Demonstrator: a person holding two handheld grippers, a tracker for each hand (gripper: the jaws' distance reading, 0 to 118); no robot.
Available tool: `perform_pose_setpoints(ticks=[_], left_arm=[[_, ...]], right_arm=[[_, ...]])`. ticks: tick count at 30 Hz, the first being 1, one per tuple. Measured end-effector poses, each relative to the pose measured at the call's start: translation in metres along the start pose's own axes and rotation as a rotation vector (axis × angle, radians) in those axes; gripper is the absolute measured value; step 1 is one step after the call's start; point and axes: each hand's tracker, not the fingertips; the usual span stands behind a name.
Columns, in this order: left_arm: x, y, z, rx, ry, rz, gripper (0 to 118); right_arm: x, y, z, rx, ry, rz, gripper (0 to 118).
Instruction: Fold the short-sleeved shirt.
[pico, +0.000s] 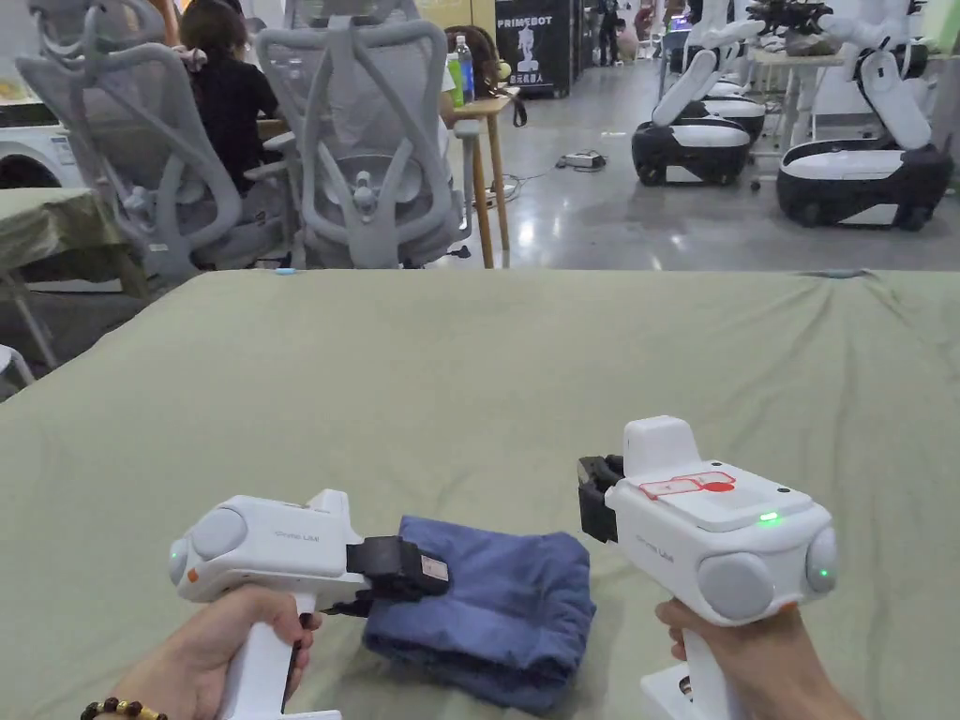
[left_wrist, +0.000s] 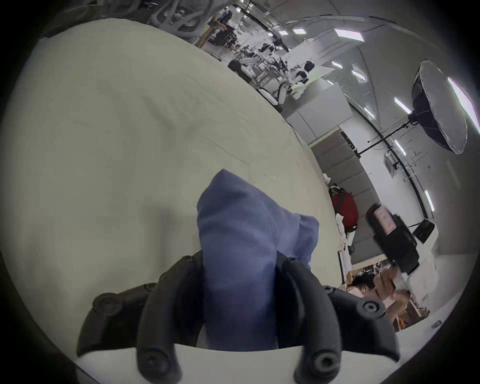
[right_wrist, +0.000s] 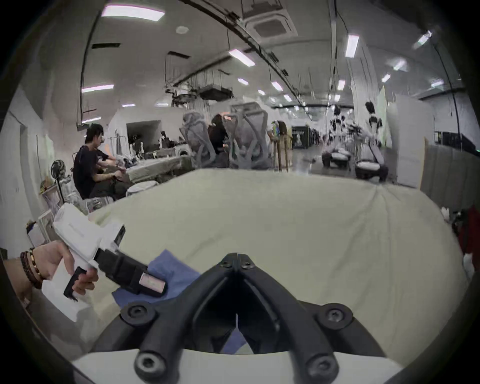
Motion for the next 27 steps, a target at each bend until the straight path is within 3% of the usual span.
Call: perform_pose_setpoints(ticks=[6, 11, 17, 18, 19, 20, 21, 24, 26, 27], left_arm=[[-0.094, 0.041, 0.093, 0.079, 0.07, -0.024, 43], [-0.169, 0.065, 0.176, 0.14, 0.148, 0.008, 43], [-0.216, 0.076, 0.217, 0.181, 0.144, 0.1, 43], [-0.199, 0.068, 0.212, 0.172, 0.137, 0.094, 47], [-0.211, 0.073, 0.212, 0.18, 0.138, 0.082, 62], [-0.208, 0.072, 0.207, 0.183, 0.177, 0.046, 83], [-0.217, 0.077, 0.208, 0.201, 0.246, 0.018, 117], [-0.198, 0.081, 0.21, 0.323, 0.314, -0.082, 118], [-0.189, 0.086, 0.225, 0.395, 0.318, -0.041, 110], [-0.179, 0.088, 0.232, 0.438, 0.331, -0.035, 114]], right_arm=[[-0.09, 0.006, -0.074, 0.055, 0.019, -0.021, 0], [-0.15, -0.004, -0.135, 0.004, 0.149, -0.041, 0], [-0.173, -0.016, -0.147, -0.025, 0.218, -0.019, 0], [-0.172, -0.015, -0.146, -0.027, 0.221, -0.003, 0], [-0.171, -0.015, -0.144, -0.024, 0.216, 0.003, 0], [-0.17, -0.015, -0.143, -0.024, 0.212, 0.007, 0], [-0.167, -0.014, -0.142, -0.024, 0.214, 0.007, 0], [-0.159, -0.011, -0.133, -0.018, 0.232, -0.006, 0], [-0.155, -0.007, -0.125, -0.009, 0.224, 0.003, 0], [-0.151, -0.003, -0.12, -0.005, 0.224, 0.012, 0]])
